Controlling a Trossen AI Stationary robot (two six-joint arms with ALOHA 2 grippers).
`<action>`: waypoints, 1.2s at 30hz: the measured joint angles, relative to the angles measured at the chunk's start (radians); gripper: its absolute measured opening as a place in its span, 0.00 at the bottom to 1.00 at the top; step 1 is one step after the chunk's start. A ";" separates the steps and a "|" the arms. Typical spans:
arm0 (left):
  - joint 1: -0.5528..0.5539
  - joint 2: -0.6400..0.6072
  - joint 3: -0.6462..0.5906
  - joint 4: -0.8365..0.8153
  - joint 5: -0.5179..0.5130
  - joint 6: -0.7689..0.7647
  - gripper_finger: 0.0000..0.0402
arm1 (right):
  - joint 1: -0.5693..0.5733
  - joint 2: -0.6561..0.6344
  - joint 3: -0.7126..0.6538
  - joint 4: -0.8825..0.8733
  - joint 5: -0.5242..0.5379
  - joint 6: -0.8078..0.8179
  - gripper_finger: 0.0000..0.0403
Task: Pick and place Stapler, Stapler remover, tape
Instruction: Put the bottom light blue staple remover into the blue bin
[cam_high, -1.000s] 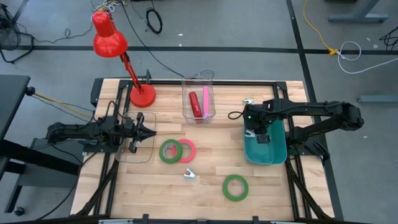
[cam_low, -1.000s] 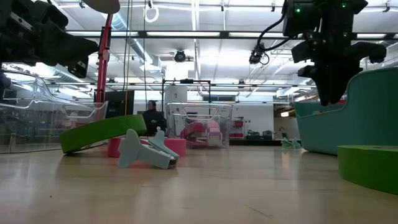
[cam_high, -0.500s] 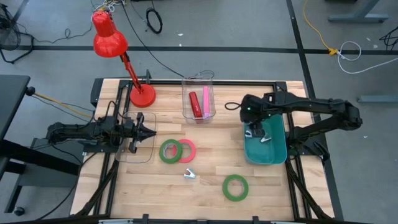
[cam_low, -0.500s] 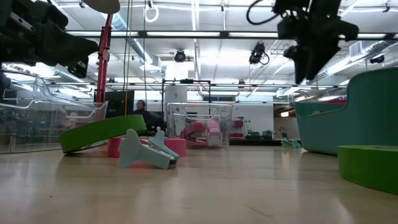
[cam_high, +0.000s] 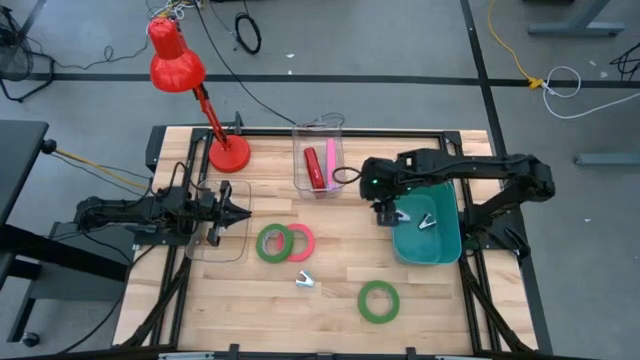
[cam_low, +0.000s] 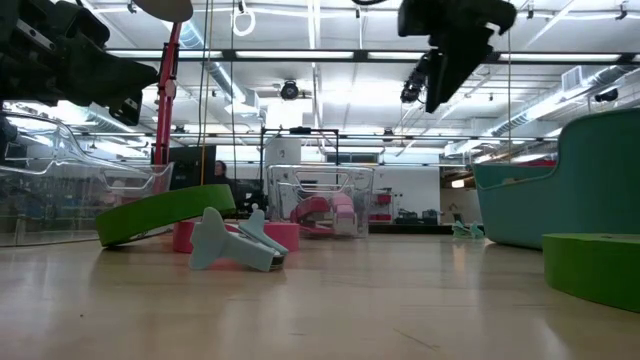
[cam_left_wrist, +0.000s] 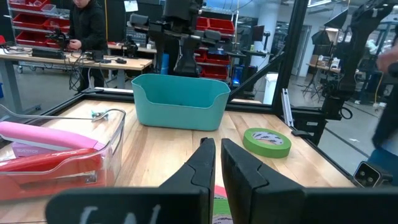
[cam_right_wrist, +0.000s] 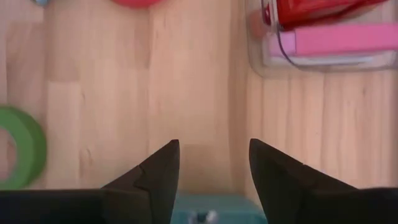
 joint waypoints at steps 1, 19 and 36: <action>0.000 0.000 0.000 0.000 0.000 0.000 0.07 | 0.006 0.013 0.010 0.010 0.000 0.013 0.48; 0.000 0.000 0.000 0.000 0.000 0.000 0.07 | 0.142 0.064 0.040 0.108 -0.007 0.123 0.48; 0.000 0.000 0.000 0.000 0.000 0.000 0.07 | 0.307 0.063 -0.078 0.271 -0.146 -0.061 0.48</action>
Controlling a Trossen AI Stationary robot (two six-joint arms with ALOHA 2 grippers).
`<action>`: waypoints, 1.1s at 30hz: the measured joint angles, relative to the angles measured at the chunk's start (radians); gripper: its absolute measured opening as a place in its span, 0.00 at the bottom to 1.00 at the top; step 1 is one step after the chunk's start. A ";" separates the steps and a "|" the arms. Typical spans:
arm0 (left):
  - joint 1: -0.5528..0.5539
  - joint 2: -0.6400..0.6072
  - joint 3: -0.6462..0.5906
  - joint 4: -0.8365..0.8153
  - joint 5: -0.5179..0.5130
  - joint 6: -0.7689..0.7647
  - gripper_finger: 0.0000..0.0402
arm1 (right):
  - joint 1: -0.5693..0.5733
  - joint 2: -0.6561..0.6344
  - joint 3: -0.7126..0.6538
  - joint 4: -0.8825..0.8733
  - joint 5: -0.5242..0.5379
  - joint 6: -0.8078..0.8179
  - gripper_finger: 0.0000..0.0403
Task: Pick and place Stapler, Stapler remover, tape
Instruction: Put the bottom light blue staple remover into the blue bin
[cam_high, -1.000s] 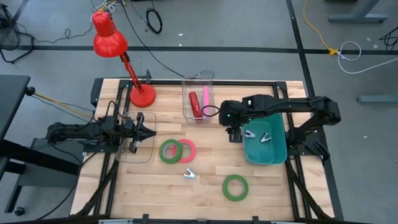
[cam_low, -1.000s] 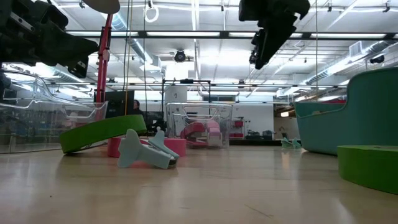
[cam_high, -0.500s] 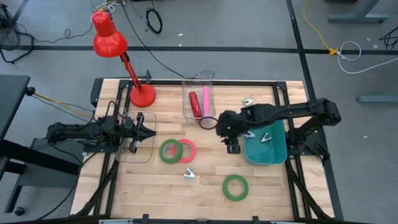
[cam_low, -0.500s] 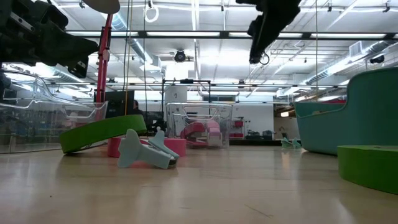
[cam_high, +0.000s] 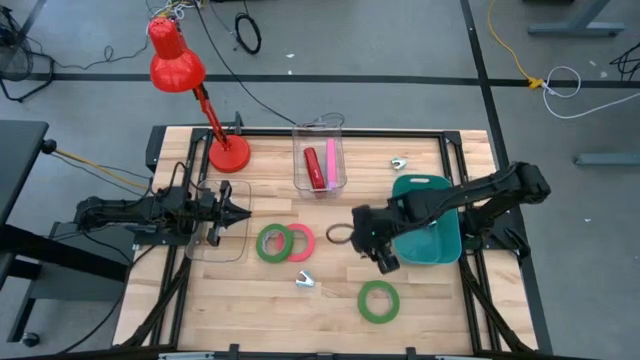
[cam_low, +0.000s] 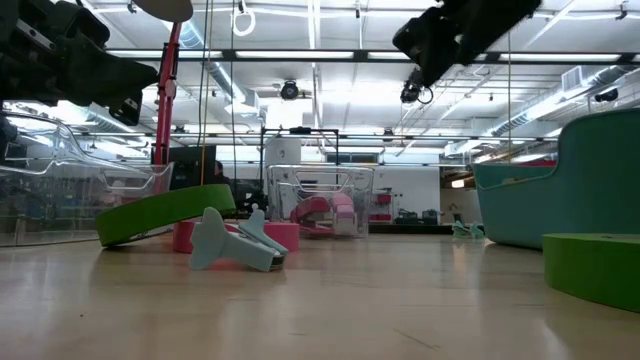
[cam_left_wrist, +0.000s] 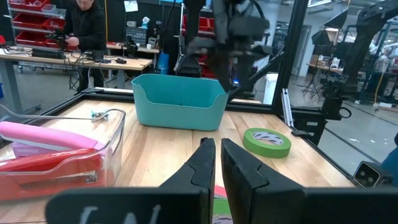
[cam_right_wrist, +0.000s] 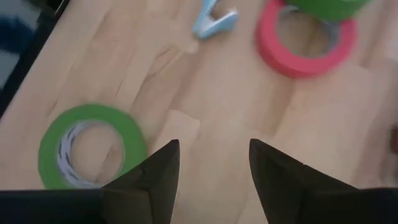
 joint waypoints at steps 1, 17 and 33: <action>0.000 0.000 0.000 0.000 0.000 0.000 0.07 | 0.011 0.000 -0.016 0.014 0.000 -0.017 0.48; 0.000 0.000 0.000 0.000 0.000 0.000 0.07 | 0.156 0.097 -0.125 0.146 0.046 -0.052 0.69; 0.000 0.000 0.000 0.000 0.000 0.000 0.07 | 0.070 0.296 0.219 0.170 0.047 0.242 0.66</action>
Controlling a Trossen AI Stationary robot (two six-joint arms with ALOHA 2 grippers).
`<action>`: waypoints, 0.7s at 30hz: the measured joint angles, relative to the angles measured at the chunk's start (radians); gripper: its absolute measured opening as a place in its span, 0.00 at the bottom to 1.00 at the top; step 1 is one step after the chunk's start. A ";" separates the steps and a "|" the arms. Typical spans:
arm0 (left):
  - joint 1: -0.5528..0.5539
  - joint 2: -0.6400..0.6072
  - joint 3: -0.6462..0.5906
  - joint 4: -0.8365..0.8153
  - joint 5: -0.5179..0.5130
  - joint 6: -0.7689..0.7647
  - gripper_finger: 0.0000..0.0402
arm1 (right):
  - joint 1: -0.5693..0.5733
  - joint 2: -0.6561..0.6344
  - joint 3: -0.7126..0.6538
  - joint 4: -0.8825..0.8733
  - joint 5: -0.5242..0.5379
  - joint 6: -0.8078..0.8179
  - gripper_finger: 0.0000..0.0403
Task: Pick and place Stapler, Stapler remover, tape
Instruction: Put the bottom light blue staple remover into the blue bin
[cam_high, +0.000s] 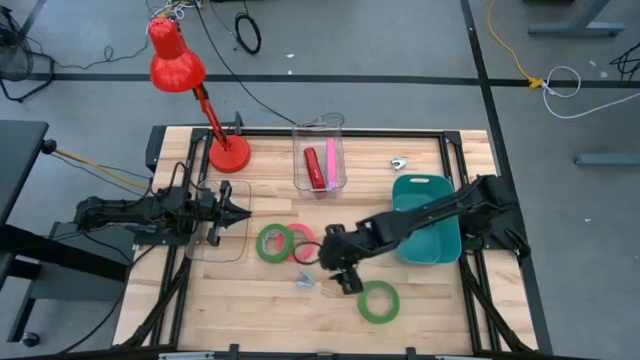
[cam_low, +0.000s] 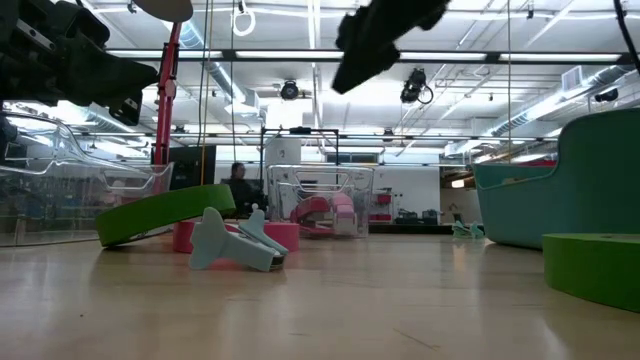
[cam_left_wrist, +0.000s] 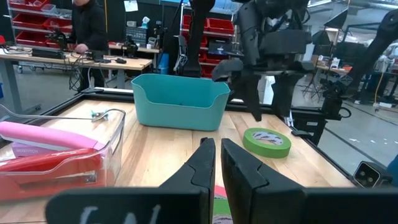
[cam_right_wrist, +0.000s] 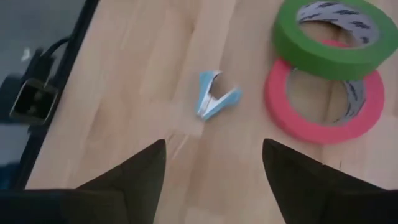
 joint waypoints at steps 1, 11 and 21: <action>0.000 0.000 0.000 0.000 0.000 0.000 0.07 | -0.008 0.016 0.011 0.008 -0.003 0.013 0.66; 0.000 0.000 0.000 0.000 0.000 0.000 0.07 | -0.044 0.160 0.026 0.207 -0.122 0.198 0.62; 0.000 0.000 0.000 0.000 0.000 0.000 0.07 | -0.092 0.220 0.026 0.266 -0.199 0.250 0.57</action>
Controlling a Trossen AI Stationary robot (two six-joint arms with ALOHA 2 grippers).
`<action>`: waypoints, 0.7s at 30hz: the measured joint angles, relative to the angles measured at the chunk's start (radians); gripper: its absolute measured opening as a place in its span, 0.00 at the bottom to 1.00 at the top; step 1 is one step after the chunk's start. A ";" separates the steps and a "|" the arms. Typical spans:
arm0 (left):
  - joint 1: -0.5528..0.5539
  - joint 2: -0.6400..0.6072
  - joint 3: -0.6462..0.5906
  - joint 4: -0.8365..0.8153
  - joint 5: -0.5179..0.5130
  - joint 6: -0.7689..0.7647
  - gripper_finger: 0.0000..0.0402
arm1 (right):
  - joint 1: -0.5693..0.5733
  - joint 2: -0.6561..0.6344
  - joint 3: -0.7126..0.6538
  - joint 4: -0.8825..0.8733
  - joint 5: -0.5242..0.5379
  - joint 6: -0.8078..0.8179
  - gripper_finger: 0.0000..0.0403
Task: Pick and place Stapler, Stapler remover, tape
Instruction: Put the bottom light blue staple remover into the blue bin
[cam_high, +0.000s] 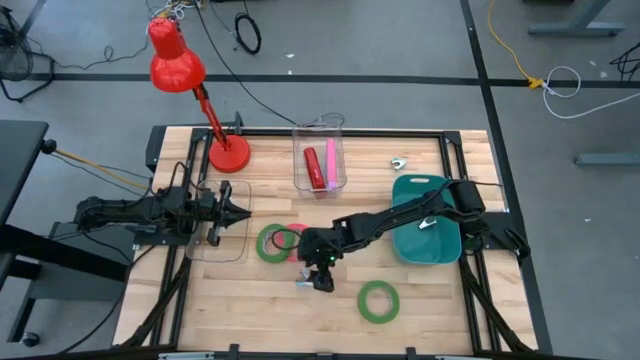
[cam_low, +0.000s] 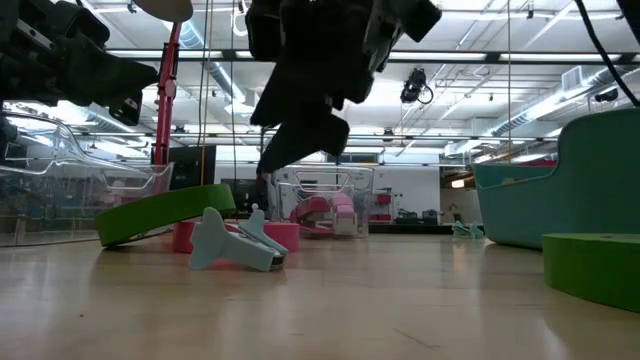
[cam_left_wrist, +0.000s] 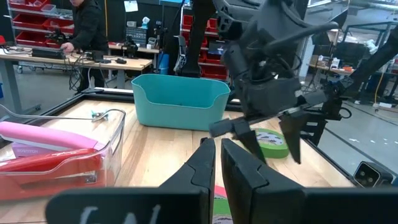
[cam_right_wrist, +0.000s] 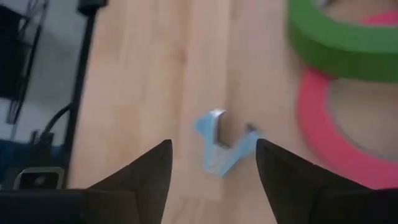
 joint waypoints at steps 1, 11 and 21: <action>0.000 0.000 0.000 0.000 0.000 0.000 0.07 | -0.008 0.003 0.000 0.003 0.007 0.000 0.57; 0.000 0.000 0.000 0.000 0.000 0.000 0.07 | -0.033 0.029 0.000 -0.039 0.095 0.101 0.57; 0.000 0.000 0.000 0.000 0.000 0.000 0.07 | 0.019 0.029 0.000 -0.021 0.159 0.174 0.57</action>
